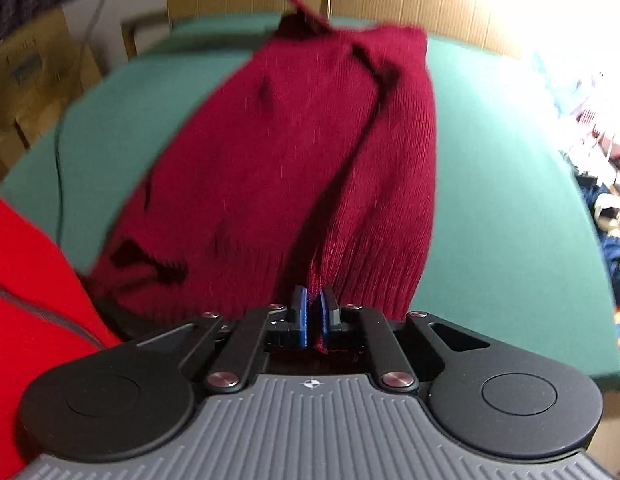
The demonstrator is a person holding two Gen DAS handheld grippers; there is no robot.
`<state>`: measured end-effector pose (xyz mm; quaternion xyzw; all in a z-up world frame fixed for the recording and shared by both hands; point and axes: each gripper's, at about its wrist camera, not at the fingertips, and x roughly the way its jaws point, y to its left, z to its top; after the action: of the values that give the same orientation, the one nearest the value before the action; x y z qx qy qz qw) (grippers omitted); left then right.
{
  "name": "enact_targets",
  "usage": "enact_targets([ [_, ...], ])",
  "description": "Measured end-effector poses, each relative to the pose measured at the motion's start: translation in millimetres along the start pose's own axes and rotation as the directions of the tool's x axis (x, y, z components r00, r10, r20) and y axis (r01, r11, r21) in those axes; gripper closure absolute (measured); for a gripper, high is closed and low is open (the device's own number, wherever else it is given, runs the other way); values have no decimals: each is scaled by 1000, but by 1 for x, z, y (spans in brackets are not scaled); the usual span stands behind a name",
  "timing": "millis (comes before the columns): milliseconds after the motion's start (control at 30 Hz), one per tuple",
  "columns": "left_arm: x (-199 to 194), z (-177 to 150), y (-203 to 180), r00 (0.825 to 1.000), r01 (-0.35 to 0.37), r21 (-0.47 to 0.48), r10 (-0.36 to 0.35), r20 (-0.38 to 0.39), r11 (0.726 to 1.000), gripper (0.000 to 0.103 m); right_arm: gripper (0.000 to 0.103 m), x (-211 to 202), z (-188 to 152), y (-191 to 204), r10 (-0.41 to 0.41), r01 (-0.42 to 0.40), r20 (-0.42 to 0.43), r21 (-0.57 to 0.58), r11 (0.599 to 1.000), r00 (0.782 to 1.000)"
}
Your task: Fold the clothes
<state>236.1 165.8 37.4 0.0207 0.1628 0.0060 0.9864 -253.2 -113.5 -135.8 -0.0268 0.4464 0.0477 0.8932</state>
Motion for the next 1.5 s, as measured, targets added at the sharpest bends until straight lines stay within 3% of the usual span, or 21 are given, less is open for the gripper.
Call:
enact_targets([
  [67, 1, -2, -1, 1000, -4, 4, 4, -14, 1000, 101, 96, 1, 0, 0, 0, 0, -14, -3, 1000, 1000],
  [133, -2, -1, 1, 1000, 8, -17, -8, -10, 1000, 101, 88, -1, 8, -2, 19, -18, -35, 2, 1000, 999],
  [167, -4, 1, 1, 1000, 14, -23, -14, -6, 1000, 101, 83, -4, 14, -1, 19, -19, -15, -2, 1000, 1000],
  [233, -9, 6, -3, 1000, 29, -17, -29, 9, 999, 101, 65, -13, 26, 3, 11, -10, 59, -19, 1000, 998],
  [267, -11, 9, -7, 999, 38, -11, -37, 15, 999, 101, 63, -15, 34, 5, 1, 2, 97, -27, 1000, 995],
  [333, -15, 15, -14, 998, 55, 1, -55, 27, 998, 101, 63, -6, 53, 8, -39, 46, 164, -43, 998, 986],
  [500, -23, 30, -34, 993, 98, 32, -100, 56, 995, 101, 80, 57, 83, 9, -148, 170, 182, -115, 979, 972],
  [567, -25, 34, -41, 992, 105, 46, -107, 60, 993, 101, 80, 74, 88, 3, -194, 216, 178, -111, 970, 965],
  [700, -25, 36, -44, 992, 106, 54, -110, 60, 993, 101, 79, 92, 92, -15, -219, 228, 130, -51, 972, 967],
  [767, -25, 37, -46, 992, 107, 59, -111, 60, 993, 101, 94, 90, 97, -22, -193, 194, 122, 2, 981, 974],
  [800, -25, 37, -47, 992, 107, 61, -111, 60, 992, 101, 96, 84, 99, -24, -183, 181, 131, 23, 983, 974],
  [933, -27, 43, -39, 992, 103, 23, -105, 73, 994, 101, 96, 60, 103, -27, -69, 54, 174, 89, 995, 982],
  [1033, -28, 46, -35, 993, 84, 18, -85, 86, 996, 101, 95, 68, 102, -29, -26, 9, 152, 112, 994, 988],
  [1167, -25, 43, -37, 995, 72, 47, -75, 64, 996, 101, 86, 85, 98, -25, -48, 39, 115, 77, 996, 992],
  [1267, -28, 44, -34, 994, 81, 30, -83, 72, 996, 101, 74, 65, 103, -20, -46, 39, 163, 50, 998, 985],
  [1333, -31, 44, -31, 993, 87, 18, -88, 77, 996, 101, 58, 62, 114, -10, -107, 114, 200, -23, 993, 974],
  [1400, -33, 44, -30, 992, 92, 12, -93, 83, 996, 101, 59, 73, 126, -4, -129, 150, 213, -82, 985, 969],
  [1500, -38, 43, -35, 991, 94, 43, -98, 90, 995, 99, 82, 111, 149, -10, -152, 172, 180, -99, 980, 972],
])
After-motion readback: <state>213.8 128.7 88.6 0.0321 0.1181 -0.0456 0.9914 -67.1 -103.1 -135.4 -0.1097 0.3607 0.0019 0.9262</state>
